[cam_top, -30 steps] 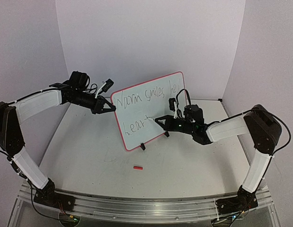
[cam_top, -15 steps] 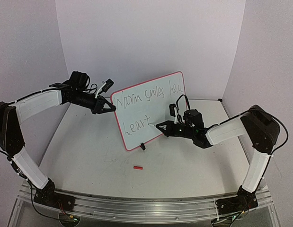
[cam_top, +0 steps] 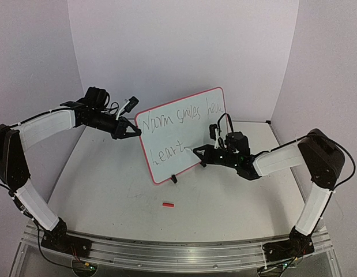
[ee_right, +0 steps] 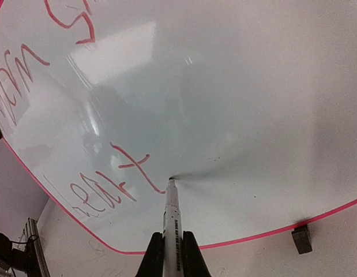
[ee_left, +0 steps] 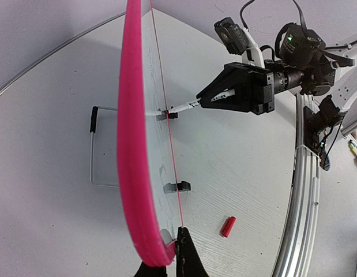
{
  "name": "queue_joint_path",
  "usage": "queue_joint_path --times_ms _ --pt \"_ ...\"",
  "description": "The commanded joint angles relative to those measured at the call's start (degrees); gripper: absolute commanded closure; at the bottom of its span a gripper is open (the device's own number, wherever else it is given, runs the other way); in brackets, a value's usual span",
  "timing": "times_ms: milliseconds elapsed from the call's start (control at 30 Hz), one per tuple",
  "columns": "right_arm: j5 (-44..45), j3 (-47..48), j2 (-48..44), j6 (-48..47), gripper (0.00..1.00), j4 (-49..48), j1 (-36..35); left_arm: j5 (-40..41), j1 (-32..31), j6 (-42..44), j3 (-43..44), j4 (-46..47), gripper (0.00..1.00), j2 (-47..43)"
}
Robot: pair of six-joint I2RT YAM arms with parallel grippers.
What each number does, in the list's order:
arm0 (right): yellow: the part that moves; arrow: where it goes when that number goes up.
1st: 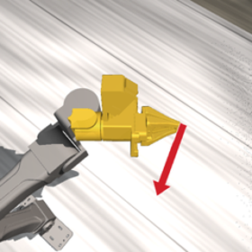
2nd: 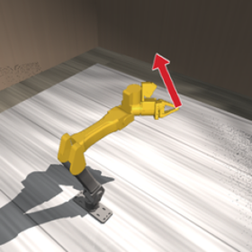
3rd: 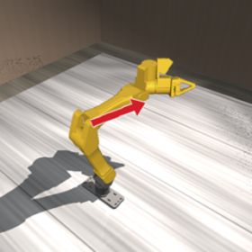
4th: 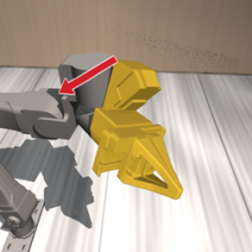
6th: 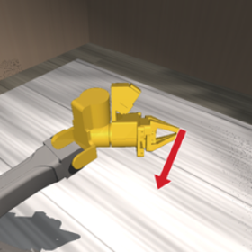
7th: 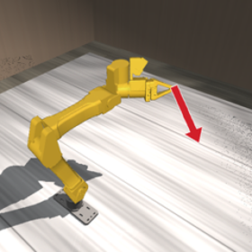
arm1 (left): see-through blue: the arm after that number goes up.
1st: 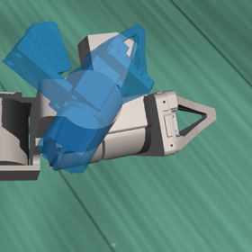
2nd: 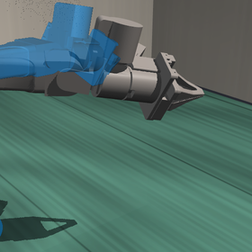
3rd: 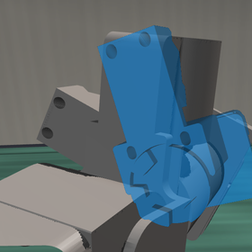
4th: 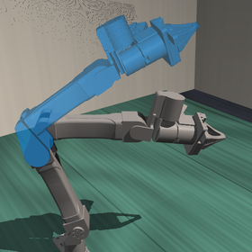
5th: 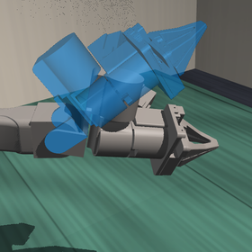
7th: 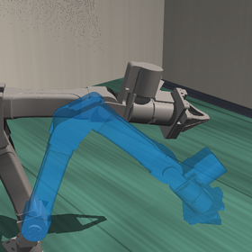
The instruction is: Write a sentence on the whiteboard
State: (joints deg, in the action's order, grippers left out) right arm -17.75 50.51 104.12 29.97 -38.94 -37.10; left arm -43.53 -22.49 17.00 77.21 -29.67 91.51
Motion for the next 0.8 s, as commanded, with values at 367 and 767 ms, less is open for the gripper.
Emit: queue_joint_path --times_ms 367,767 --pt "0.4 1.7 -3.1 -0.8 1.00 -1.4 1.1 4.0 -0.6 4.8 -0.8 -2.7 1.00 -0.3" --pt "0.5 4.6 0.0 -1.3 1.00 -1.3 1.2 4.0 -0.7 4.8 -0.9 -2.7 1.00 -0.5"
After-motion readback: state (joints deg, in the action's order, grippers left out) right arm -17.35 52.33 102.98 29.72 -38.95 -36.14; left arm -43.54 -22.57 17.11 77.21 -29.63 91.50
